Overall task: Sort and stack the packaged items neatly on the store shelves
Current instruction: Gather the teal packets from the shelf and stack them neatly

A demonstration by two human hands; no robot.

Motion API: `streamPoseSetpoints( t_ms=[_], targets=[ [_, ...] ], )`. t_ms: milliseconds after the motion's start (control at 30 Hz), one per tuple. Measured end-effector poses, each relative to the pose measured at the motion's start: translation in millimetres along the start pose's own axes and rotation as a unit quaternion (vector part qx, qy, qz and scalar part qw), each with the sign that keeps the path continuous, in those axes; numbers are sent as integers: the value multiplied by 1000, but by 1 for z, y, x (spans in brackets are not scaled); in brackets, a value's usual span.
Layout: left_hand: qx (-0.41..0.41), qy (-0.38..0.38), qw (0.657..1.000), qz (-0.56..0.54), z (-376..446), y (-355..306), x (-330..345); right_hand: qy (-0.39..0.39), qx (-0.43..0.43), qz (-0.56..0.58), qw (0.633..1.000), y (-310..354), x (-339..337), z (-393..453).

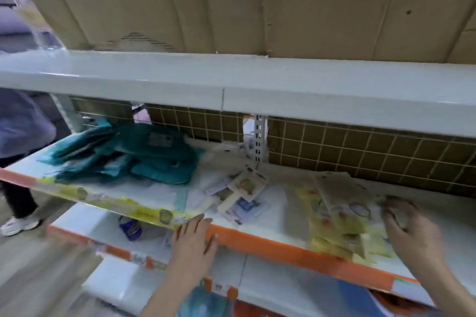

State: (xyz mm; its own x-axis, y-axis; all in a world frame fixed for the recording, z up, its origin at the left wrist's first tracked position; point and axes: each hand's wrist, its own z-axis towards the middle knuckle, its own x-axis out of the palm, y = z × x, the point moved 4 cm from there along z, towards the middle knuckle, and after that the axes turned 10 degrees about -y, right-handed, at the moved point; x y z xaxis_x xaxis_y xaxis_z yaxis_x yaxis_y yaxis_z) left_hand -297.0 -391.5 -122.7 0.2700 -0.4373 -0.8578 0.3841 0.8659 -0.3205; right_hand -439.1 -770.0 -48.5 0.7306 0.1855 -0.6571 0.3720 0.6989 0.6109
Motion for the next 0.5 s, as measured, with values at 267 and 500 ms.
streamPoseSetpoints(
  t_ms=[267,500],
  targets=[
    [-13,-52,998,24,37,137,-66,114,-18,103,988,138,120,-80],
    [-51,-64,996,32,73,206,-92,218,3,149,964,215,198,-111]
  ],
)
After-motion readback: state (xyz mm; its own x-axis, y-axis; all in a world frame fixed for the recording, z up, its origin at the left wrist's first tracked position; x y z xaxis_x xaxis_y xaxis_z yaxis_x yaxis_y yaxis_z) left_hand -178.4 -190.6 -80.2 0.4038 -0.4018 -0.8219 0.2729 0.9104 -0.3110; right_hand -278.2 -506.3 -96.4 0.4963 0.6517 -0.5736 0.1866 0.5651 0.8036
